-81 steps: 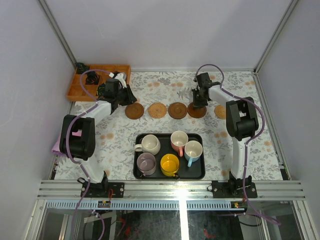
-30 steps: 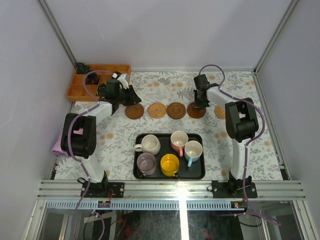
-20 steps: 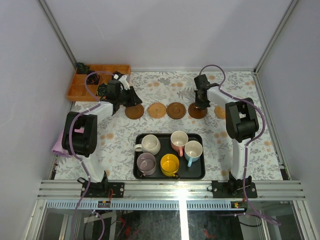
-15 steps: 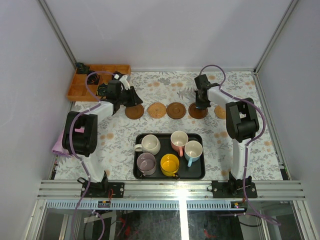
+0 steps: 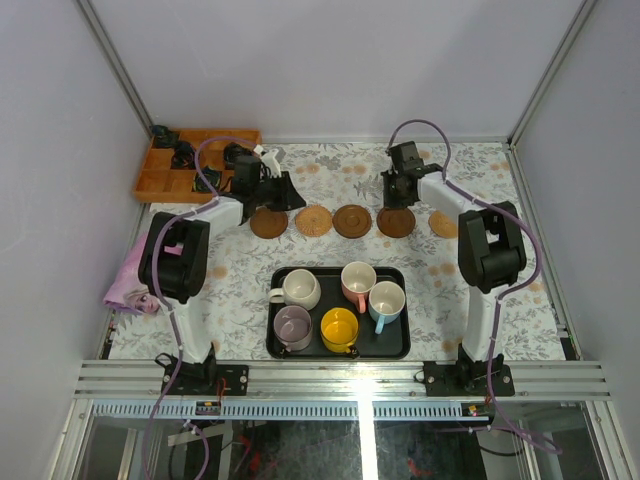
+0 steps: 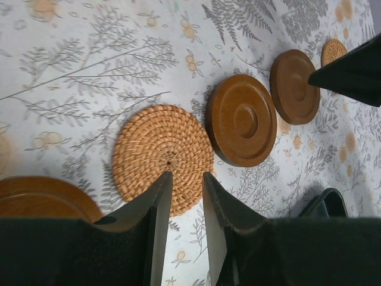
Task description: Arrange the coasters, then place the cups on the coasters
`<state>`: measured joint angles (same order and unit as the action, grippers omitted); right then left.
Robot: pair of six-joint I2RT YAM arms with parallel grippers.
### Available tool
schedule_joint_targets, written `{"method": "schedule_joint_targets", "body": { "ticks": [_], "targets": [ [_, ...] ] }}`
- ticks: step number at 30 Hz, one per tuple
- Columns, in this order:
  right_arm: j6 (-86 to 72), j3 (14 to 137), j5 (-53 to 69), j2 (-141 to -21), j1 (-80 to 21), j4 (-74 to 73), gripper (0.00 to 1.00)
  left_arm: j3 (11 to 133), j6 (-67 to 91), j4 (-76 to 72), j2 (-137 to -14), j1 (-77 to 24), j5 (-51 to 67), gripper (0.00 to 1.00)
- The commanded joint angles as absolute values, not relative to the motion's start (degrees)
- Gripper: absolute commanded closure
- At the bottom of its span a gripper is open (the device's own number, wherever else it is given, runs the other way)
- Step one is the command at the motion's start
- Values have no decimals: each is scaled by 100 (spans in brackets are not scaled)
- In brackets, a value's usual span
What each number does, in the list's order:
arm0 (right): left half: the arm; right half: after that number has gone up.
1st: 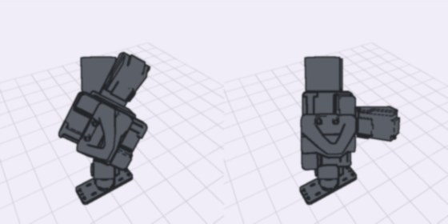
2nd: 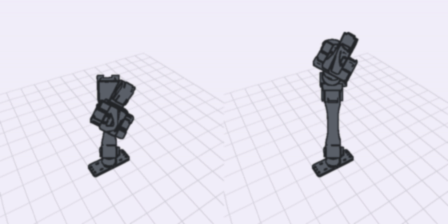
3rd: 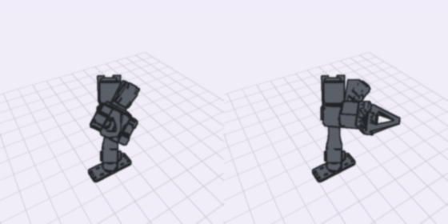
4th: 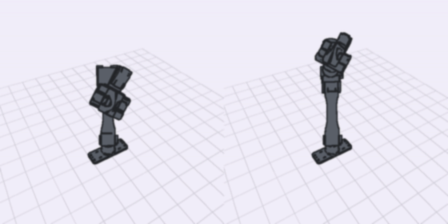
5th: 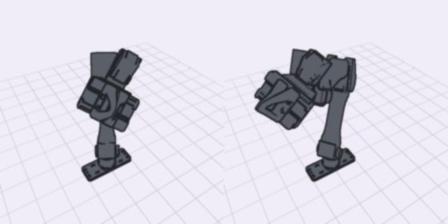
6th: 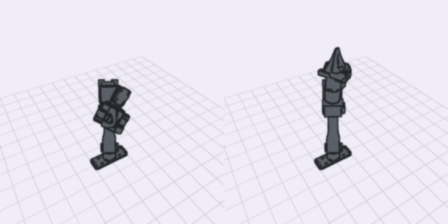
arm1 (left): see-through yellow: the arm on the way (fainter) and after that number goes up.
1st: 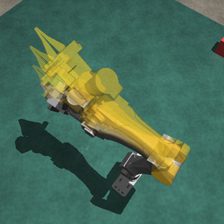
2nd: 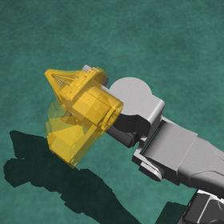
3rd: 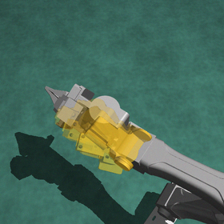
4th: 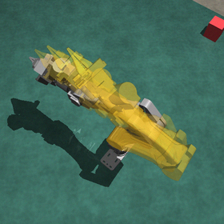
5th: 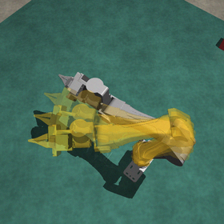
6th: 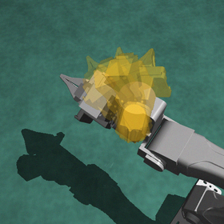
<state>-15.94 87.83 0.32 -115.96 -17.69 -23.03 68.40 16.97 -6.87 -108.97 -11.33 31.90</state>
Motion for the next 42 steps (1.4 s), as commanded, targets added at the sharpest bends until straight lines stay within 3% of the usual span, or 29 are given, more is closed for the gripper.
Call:
{"method": "schedule_joint_targets", "body": {
  "ticks": [1, 19, 42],
  "targets": [
    [-1407, 8924, 503, -11472, -2092, -2129, 93, 7072, 1607, -958, -11151, -1355, 3423, 74],
    [-1479, 9786, 1324, -12418, -2674, -2140, 93, 7084, 1771, -930, -11647, -1573, 3250, 74],
    [-1485, 9470, 1078, -12564, -2700, -2219, 93, 7043, 1582, -374, -11744, -1571, 2835, 71]
  ]
}}
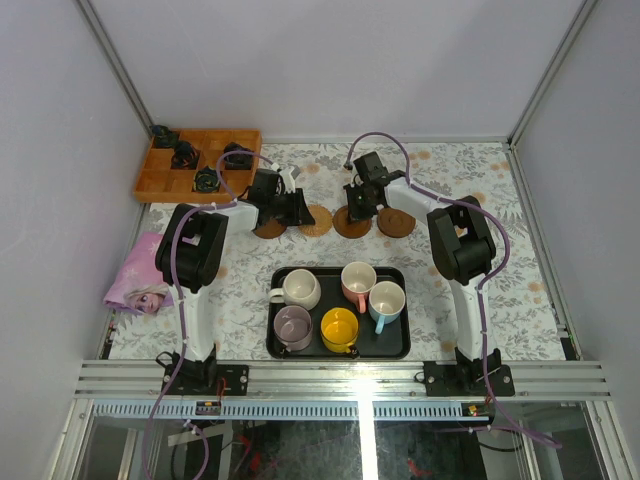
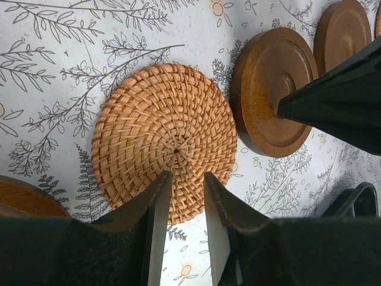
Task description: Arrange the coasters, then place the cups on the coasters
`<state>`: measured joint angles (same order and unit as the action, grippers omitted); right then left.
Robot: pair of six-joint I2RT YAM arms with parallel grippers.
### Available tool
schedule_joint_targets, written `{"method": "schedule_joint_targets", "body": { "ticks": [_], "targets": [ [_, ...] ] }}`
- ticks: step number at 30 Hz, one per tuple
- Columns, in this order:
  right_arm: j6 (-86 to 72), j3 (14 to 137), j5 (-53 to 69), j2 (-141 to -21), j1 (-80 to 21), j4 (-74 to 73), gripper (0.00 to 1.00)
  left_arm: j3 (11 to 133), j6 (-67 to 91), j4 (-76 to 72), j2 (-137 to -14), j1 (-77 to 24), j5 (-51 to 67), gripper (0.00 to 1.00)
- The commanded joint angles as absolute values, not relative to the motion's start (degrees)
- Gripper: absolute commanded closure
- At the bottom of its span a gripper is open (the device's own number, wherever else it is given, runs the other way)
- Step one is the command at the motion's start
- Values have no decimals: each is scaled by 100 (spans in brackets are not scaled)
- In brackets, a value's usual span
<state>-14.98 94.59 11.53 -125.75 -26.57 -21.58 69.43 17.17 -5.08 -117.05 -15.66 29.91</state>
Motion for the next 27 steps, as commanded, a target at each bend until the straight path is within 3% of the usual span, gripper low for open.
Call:
{"method": "schedule_joint_targets", "body": {
  "ticks": [1, 27],
  "targets": [
    [-1488, 9472, 1061, -12572, -2694, -2234, 93, 7034, 1578, -364, -11730, -1578, 2820, 71],
    [-1498, 9432, 689, -12528, -2691, -2250, 93, 6940, 1380, -124, -11452, -1576, 2695, 71]
  ]
}}
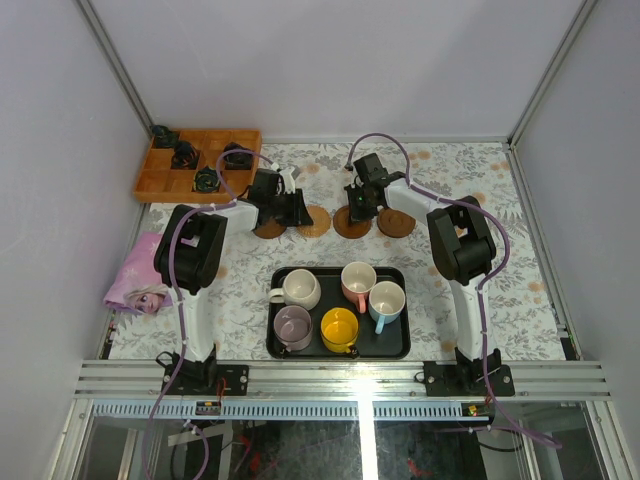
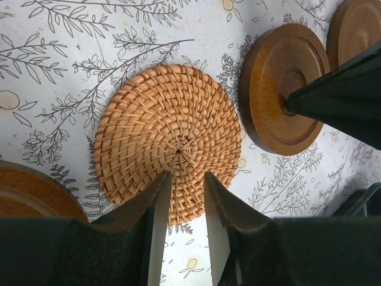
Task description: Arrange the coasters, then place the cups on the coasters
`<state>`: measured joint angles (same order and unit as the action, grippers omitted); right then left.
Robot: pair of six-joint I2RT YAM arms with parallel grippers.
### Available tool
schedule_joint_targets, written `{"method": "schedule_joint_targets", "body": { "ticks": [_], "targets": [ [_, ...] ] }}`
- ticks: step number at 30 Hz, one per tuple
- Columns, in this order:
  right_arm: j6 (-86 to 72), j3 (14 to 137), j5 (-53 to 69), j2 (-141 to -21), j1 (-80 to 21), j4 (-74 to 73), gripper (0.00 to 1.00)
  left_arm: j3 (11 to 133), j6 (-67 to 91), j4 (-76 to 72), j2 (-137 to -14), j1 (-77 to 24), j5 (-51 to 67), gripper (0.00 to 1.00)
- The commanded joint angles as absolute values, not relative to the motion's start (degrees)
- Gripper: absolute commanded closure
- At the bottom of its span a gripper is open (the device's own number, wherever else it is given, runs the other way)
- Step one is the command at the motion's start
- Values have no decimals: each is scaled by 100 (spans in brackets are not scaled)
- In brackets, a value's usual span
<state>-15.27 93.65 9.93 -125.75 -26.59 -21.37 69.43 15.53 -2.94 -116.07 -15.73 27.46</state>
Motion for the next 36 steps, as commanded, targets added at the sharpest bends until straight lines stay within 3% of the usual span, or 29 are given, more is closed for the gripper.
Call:
{"method": "schedule_joint_targets", "body": {
  "ticks": [1, 17, 22, 29, 36],
  "targets": [
    [-1494, 9432, 708, -12533, -2691, -2243, 93, 6949, 1380, -124, -11452, -1571, 2729, 71],
    [-1242, 9916, 682, -11952, -2690, -2270, 92, 7578, 1573, -326, -11019, -1566, 2912, 67],
    [-1299, 9342, -82, -11448, -2539, -2292, 92, 7618, 1506, -244, -10644, -1544, 2864, 66],
    [-1635, 7882, -627, -10525, -1519, -2069, 92, 6788, 1486, -353, -9812, -1362, 2634, 65],
    [-1687, 7160, -1472, -10169, -770, -2153, 85, 5880, 1415, -526, -9139, -1182, 2372, 60]
  ]
}}
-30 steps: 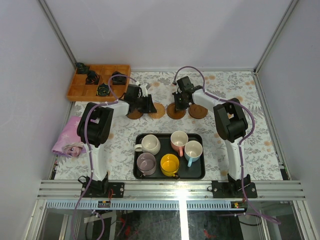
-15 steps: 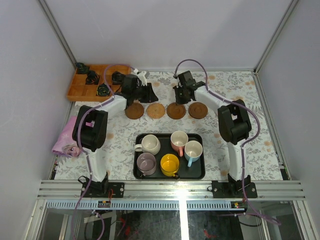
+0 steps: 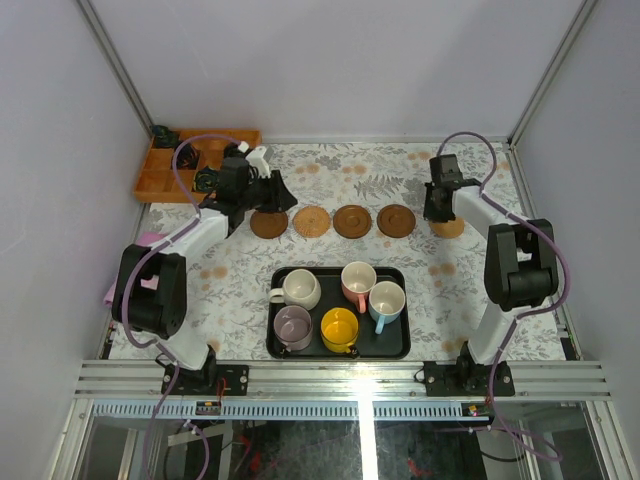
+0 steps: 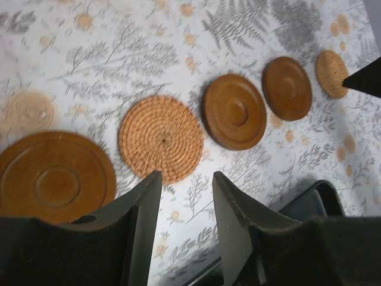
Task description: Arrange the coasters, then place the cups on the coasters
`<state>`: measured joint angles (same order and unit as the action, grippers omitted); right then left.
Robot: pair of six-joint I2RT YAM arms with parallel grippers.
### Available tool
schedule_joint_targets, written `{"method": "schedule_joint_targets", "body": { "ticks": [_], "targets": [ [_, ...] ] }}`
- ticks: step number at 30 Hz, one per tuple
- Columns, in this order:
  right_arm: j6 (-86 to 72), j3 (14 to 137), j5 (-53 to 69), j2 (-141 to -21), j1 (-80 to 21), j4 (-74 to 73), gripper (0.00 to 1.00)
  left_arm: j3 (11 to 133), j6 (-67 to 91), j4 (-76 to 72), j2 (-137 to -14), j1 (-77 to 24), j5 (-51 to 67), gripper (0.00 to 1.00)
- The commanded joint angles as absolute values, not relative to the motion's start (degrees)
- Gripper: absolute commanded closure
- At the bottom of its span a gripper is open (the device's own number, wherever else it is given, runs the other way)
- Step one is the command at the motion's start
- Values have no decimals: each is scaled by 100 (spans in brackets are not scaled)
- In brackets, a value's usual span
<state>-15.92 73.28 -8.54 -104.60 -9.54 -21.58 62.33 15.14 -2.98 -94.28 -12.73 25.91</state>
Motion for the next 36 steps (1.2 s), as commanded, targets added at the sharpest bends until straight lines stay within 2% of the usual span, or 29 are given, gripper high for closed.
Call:
{"method": "schedule_joint_targets", "body": {
  "ticks": [1, 18, 26, 36],
  "targets": [
    [-1687, 7098, -1531, -10159, -708, -2141, 83, 5808, 1419, -560, -9085, -1160, 2362, 59],
    [-1619, 7436, -1664, -10818, -252, -2023, 84, 5493, 1441, -480, -8829, -1109, 2299, 57],
    [-1628, 7527, -1229, -11178, -220, -2013, 87, 5493, 1450, -466, -8898, -1114, 2302, 57],
    [-1730, 7172, -718, -10946, -228, -2038, 88, 5545, 1511, -499, -9032, -1090, 2324, 57]
  ]
}}
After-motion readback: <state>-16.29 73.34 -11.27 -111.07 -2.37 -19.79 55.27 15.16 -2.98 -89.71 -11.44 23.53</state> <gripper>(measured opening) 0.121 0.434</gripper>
